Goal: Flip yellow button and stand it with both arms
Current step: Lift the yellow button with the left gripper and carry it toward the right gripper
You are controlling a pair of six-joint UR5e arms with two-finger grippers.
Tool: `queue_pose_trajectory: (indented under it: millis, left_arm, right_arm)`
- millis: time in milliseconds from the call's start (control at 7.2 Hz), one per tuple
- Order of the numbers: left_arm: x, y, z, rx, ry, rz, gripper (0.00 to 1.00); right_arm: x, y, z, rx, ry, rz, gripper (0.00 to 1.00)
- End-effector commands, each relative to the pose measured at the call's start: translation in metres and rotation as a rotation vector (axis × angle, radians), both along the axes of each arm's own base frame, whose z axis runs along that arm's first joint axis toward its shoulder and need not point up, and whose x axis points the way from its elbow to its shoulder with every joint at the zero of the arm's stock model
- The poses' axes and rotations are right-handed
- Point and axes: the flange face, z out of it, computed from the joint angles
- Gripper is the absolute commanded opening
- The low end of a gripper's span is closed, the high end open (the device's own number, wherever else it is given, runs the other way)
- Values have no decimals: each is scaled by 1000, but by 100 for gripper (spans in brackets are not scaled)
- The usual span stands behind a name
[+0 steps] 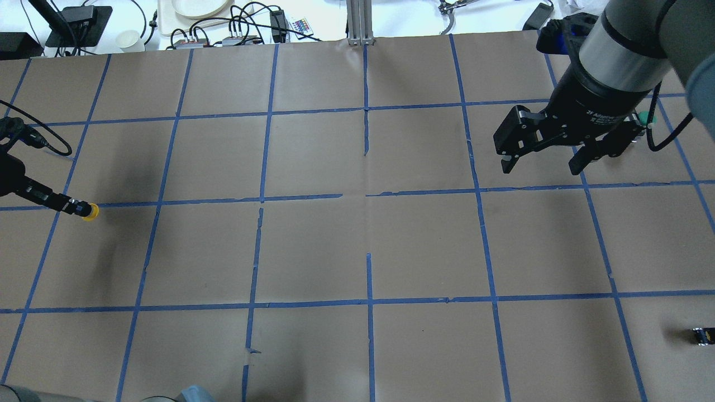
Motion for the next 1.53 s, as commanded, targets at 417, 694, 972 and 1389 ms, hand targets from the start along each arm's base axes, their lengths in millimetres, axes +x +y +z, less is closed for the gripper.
queue_pose_trajectory:
  millis: [417, 694, 972, 1389]
  left_arm:
    - [-275, -27, 115, 232, 515, 179, 2]
    - [-368, -14, 174, 324, 714, 264, 2]
    - [-400, -5, 197, 367, 989, 322, 2]
    - [-417, -1, 224, 327, 1164, 283, 2]
  right_arm:
    - [4, -11, 15, 133, -136, -482, 100]
    - [-16, -48, 13, 352, -248, -682, 100]
    - [-37, -57, 18, 509, -447, -860, 100]
    - [-59, -61, 23, 722, -751, -1060, 100]
